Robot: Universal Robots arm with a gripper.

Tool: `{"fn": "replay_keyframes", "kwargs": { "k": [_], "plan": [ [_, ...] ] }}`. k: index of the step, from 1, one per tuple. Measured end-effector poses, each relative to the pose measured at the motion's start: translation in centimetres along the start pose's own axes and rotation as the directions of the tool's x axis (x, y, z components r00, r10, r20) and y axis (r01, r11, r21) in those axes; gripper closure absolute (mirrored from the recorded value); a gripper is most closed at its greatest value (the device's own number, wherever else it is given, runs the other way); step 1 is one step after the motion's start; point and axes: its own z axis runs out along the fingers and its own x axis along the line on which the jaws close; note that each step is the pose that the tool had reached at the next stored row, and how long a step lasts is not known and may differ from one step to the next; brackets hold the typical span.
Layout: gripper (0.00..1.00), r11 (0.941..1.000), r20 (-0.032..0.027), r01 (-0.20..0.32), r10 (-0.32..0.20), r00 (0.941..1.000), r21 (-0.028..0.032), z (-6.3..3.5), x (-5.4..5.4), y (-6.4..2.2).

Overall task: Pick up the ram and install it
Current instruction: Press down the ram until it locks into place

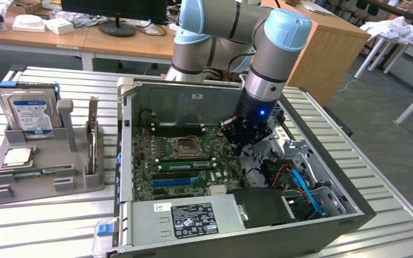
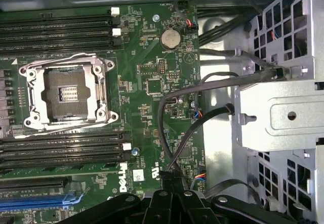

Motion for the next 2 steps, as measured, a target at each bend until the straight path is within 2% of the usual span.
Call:
{"fn": "replay_keyframes", "kwargs": {
  "k": [2],
  "plan": [
    [0.90,1.0000,0.0000,0.000,0.000,1.0000,-0.0001,0.00,0.00,0.00]
  ]
}}
